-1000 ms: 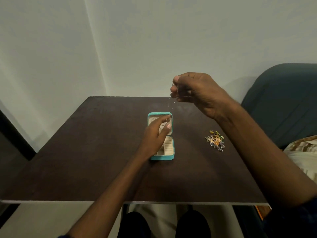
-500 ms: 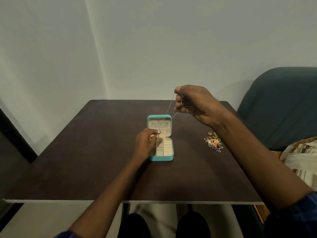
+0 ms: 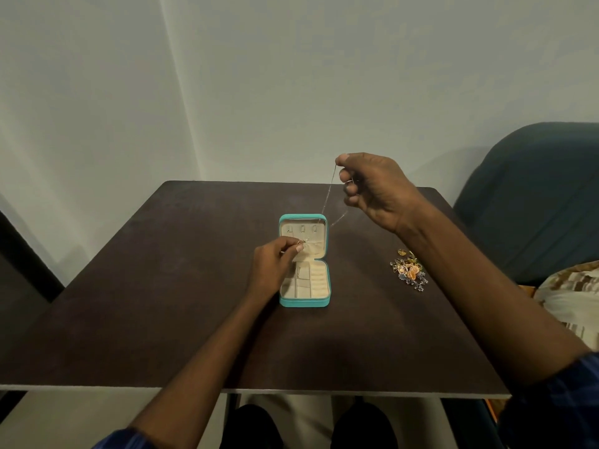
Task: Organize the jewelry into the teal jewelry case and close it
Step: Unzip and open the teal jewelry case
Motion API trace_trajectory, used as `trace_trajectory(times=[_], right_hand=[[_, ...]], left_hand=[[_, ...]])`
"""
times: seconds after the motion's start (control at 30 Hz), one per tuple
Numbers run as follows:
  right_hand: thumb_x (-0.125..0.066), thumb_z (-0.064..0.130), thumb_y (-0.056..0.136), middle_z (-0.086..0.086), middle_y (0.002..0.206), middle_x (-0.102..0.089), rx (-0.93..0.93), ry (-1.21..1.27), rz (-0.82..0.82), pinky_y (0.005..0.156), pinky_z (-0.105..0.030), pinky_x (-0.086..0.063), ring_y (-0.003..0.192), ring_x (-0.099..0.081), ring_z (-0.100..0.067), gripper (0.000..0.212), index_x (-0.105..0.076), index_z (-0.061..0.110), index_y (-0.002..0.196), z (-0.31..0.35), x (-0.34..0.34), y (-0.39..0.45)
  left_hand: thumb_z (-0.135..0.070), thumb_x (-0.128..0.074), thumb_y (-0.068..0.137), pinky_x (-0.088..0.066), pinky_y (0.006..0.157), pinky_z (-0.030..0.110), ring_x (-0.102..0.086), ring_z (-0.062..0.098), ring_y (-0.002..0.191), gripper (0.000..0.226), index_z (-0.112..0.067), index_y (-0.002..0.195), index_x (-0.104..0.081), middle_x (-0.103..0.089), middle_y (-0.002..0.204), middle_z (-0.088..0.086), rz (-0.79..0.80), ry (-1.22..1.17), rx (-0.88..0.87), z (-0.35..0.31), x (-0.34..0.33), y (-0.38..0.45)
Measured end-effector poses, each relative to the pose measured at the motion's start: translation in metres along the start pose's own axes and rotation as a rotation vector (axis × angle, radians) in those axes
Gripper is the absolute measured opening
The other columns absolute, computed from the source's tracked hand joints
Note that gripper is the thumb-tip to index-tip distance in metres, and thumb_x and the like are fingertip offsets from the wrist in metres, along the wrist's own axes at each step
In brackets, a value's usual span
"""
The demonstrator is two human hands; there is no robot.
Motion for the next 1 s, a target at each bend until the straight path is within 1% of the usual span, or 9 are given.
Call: trace_trajectory(times=[0.1, 0.23, 0.33, 0.43, 0.53, 0.63, 0.73, 0.87, 1.0], right_hand=[[-0.057, 0.014, 0.09, 0.0, 0.061, -0.055, -0.027, -0.038, -0.015, 0.042, -0.02, -0.033, 0.045, -0.04, -0.007, 0.007, -0.059, 0.008, 0.088, -0.012, 0.002, 0.006], [-0.052, 0.015, 0.092, -0.002, 0.068, -0.059, -0.124, 0.001, -0.045, 0.037, -0.017, -0.026, 0.043, -0.038, -0.007, 0.006, -0.056, 0.011, 0.09, -0.033, 0.004, 0.014], [-0.048, 0.015, 0.094, -0.002, 0.071, -0.061, -0.182, 0.087, -0.05, 0.032, -0.015, -0.02, 0.039, -0.034, -0.006, 0.005, -0.052, 0.012, 0.092, -0.043, 0.006, 0.021], [-0.049, 0.016, 0.093, -0.001, 0.071, -0.058, -0.177, 0.071, -0.04, 0.035, -0.016, -0.018, 0.039, -0.032, -0.006, 0.005, -0.051, 0.013, 0.09, -0.049, 0.008, 0.026], [-0.05, 0.016, 0.093, -0.002, 0.073, -0.058, -0.164, 0.049, -0.011, 0.035, -0.017, -0.021, 0.043, -0.034, -0.006, 0.008, -0.053, 0.012, 0.086, -0.058, 0.006, 0.031], [-0.051, 0.016, 0.093, -0.002, 0.074, -0.059, -0.157, 0.112, 0.019, 0.034, -0.017, -0.023, 0.043, -0.035, -0.007, 0.006, -0.052, 0.013, 0.087, -0.062, -0.001, 0.035], [-0.054, 0.015, 0.092, -0.003, 0.08, -0.064, -0.099, -0.039, 0.06, 0.036, -0.017, -0.028, 0.045, -0.038, -0.006, 0.003, -0.052, 0.012, 0.093, -0.062, -0.008, 0.036], [-0.065, 0.018, 0.086, -0.005, 0.091, -0.069, -0.053, -0.327, 0.087, 0.038, -0.017, -0.035, 0.045, -0.045, -0.004, 0.038, -0.045, 0.013, 0.118, -0.076, -0.011, 0.033], [-0.065, 0.01, 0.085, -0.004, 0.097, -0.068, -0.04, -0.379, 0.181, 0.046, -0.01, -0.042, 0.059, -0.063, 0.003, 0.041, -0.047, 0.011, 0.122, -0.094, -0.015, 0.029]], left_hand=[[-0.02, -0.061, 0.089, -0.057, 0.082, 0.034, -0.065, 0.006, 0.095, 0.017, -0.018, 0.103, -0.069, -0.069, 0.104, -0.005, 0.007, -0.098, 0.022, 0.002, -0.005, 0.001], [-0.016, -0.06, 0.089, -0.056, 0.086, 0.037, -0.064, 0.009, 0.102, 0.024, -0.02, 0.112, -0.066, -0.066, 0.114, -0.003, 0.104, -0.146, 0.068, 0.006, -0.018, 0.004], [-0.016, -0.06, 0.088, -0.057, 0.083, 0.038, -0.066, 0.008, 0.095, 0.015, -0.018, 0.101, -0.069, -0.068, 0.104, -0.004, 0.112, -0.109, 0.078, 0.012, -0.016, 0.006], [-0.015, -0.055, 0.091, -0.056, 0.079, 0.036, -0.066, 0.01, 0.089, 0.012, -0.016, 0.094, -0.066, -0.069, 0.097, -0.004, 0.107, -0.141, 0.097, 0.016, -0.012, 0.006], [-0.017, -0.044, 0.096, -0.055, 0.073, 0.038, -0.067, 0.018, 0.085, 0.013, -0.014, 0.096, -0.057, -0.068, 0.098, 0.004, 0.104, -0.31, 0.211, 0.023, -0.013, 0.004], [-0.016, -0.04, 0.098, -0.052, 0.067, 0.036, -0.066, 0.014, 0.078, 0.014, -0.013, 0.099, -0.053, -0.068, 0.099, 0.009, 0.103, -0.502, 0.324, 0.027, -0.018, 0.005], [-0.015, -0.043, 0.097, -0.051, 0.063, 0.031, -0.065, 0.013, 0.07, 0.013, -0.011, 0.102, -0.055, -0.068, 0.089, 0.009, 0.077, -0.629, 0.364, 0.03, -0.019, 0.008], [-0.011, -0.053, 0.093, -0.053, 0.06, 0.026, -0.063, 0.012, 0.066, 0.011, -0.009, 0.102, -0.058, -0.067, 0.079, 0.005, 0.062, -0.716, 0.351, 0.027, -0.015, 0.011], [-0.008, -0.055, 0.091, -0.057, 0.063, 0.024, -0.066, 0.017, 0.07, 0.014, -0.008, 0.104, -0.06, -0.071, 0.079, 0.003, 0.084, -0.763, 0.343, 0.021, -0.014, 0.013]])
Point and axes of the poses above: each hand's wrist, its own y-axis towards the middle knuckle, its own x-axis out of the back of the hand, z = x × y, the point moved 10 cm from there along y, towards the middle knuckle
